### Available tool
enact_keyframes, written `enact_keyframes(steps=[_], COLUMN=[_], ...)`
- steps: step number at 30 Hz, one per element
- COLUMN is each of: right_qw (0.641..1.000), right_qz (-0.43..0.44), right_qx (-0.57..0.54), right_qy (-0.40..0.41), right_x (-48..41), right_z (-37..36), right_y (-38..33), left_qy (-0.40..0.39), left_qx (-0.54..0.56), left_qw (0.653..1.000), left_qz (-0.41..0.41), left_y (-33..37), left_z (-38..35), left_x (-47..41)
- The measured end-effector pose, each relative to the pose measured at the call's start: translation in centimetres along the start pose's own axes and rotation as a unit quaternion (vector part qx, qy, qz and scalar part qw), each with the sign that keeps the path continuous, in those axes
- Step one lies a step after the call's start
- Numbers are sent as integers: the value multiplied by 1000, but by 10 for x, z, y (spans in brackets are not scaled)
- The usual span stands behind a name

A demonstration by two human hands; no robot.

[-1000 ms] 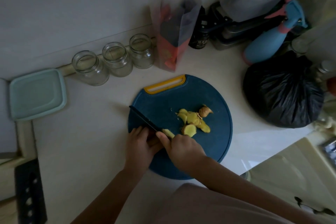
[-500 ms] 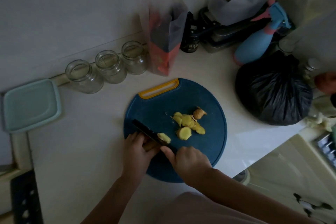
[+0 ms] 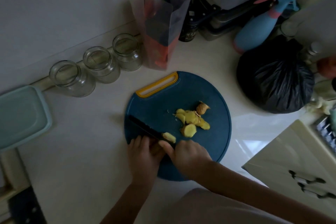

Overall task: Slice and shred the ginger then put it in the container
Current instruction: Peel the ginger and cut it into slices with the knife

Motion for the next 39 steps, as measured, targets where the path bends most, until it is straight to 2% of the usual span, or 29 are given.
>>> enact_keyframes(steps=[7, 12, 23, 30, 39], right_qw=[1000, 999, 1000, 999, 999], right_qz=[-3, -6, -10, 8, 28], right_qx=[8, 9, 3, 37, 30], right_qy=[29, 40, 21, -1, -27], right_x=[-15, -17, 16, 12, 1], right_z=[2, 5, -1, -4, -6], right_y=[-8, -13, 18, 18, 10], left_qy=[-31, -21, -12, 2, 42], left_qx=[13, 23, 53, 13, 19], left_qw=[999, 999, 999, 999, 998], left_qz=[-2, -16, 7, 38, 51], left_y=[-2, -5, 0, -3, 0], left_z=[-2, 2, 7, 0, 5], left_x=[-2, -6, -1, 4, 12])
Point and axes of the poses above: each hand's wrist, its own x-axis away from the middle knuckle, its own z-axis out of the back of the hand, y = z × x, the point moved 9 cm from there along -x, towards the middle knuckle, and after that the axes turned 13 degrees about z, right-handed, at the moved point
